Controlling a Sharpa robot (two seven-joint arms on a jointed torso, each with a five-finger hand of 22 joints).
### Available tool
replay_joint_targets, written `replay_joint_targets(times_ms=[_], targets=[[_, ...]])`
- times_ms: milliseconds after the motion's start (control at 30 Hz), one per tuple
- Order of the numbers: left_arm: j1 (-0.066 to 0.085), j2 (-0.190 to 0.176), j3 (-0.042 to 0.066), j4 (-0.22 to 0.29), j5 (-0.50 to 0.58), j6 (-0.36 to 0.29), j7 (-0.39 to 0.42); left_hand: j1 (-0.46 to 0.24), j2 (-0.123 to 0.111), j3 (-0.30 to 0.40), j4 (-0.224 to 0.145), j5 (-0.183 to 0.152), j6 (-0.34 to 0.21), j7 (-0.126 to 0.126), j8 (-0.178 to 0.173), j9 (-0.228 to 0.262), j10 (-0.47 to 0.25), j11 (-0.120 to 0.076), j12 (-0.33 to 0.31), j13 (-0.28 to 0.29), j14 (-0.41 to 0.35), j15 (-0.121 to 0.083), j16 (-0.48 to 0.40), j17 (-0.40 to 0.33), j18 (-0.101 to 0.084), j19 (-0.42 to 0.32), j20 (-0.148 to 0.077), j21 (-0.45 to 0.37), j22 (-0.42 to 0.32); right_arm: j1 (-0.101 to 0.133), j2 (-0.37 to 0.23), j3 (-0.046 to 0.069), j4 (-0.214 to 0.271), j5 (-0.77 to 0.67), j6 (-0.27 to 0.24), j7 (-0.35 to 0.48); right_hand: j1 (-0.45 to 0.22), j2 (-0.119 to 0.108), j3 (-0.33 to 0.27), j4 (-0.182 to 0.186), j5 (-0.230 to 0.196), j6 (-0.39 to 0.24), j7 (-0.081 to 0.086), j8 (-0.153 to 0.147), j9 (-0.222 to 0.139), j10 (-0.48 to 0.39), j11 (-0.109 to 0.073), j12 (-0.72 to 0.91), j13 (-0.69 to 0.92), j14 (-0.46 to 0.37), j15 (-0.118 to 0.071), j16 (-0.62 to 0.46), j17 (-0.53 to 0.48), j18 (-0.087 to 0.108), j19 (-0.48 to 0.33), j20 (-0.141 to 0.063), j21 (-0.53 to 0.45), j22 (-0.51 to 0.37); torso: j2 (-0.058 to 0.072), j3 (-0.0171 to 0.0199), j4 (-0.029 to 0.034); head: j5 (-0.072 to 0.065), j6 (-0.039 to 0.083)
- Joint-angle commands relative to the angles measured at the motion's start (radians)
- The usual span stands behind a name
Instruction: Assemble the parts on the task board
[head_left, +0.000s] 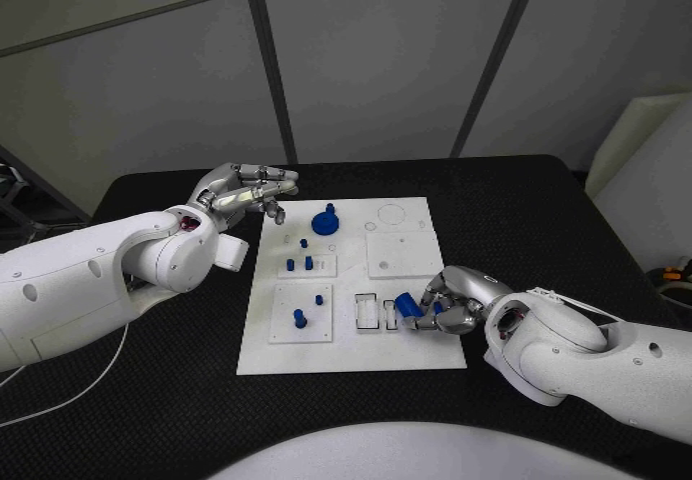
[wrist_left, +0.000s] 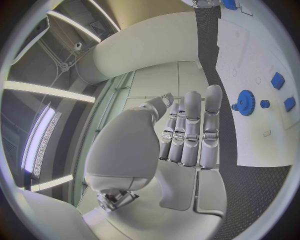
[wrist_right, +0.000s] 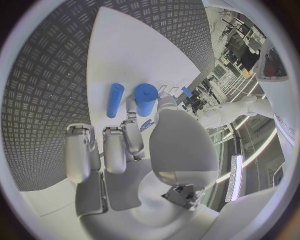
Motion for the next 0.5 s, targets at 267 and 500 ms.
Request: replay_joint_targets(times_ms=[267, 500], targets=[[0.001, -0.003, 0.001, 0.004, 0.005, 0.014, 0.0, -0.007, 0.002, -0.007, -0.002, -0.005, -0.001, 0.004, 0.005, -0.002, -0.008, 0.003, 0.004, 0.001, -0.001, 0.003, -0.004, -0.002, 0.035, -0.004, 0.003, -0.007, -0.001, -0.011, 0.026, -0.006, -0.016, -0.005, 0.026, -0.05, 0.011, 0.013, -0.007, -0.002, 0.008, -0.013, -0.004, 0.002, 0.002, 0.006, -0.001, 0.006, 0.008, 0.074, 0.005, 0.008, 0.093, -0.009, 0.047, 0.002, 0.005, 0.186, -0.002, -0.0005, -0.0029, 0.009, 0.002], [0.001, -0.003, 0.001, 0.003, 0.005, 0.016, -0.001, -0.007, 0.002, -0.007, -0.002, -0.005, -0.001, 0.004, 0.005, -0.002, -0.008, 0.003, 0.004, 0.001, -0.001, 0.003, -0.004, -0.002, 0.035, -0.004, 0.003, -0.007, -0.001, -0.012, 0.018, -0.005, -0.006, -0.018, -0.008, -0.059, 0.04, 0.029, -0.005, -0.003, 0.043, -0.012, -0.008, 0.023, 0.016, 0.015, -0.004, 0.014, 0.027, 0.075, 0.002, 0.012, 0.1, -0.01, 0.051, 0.001, 0.01, 0.192, -0.003, -0.0005, -0.0049, 0.009, 0.006]])
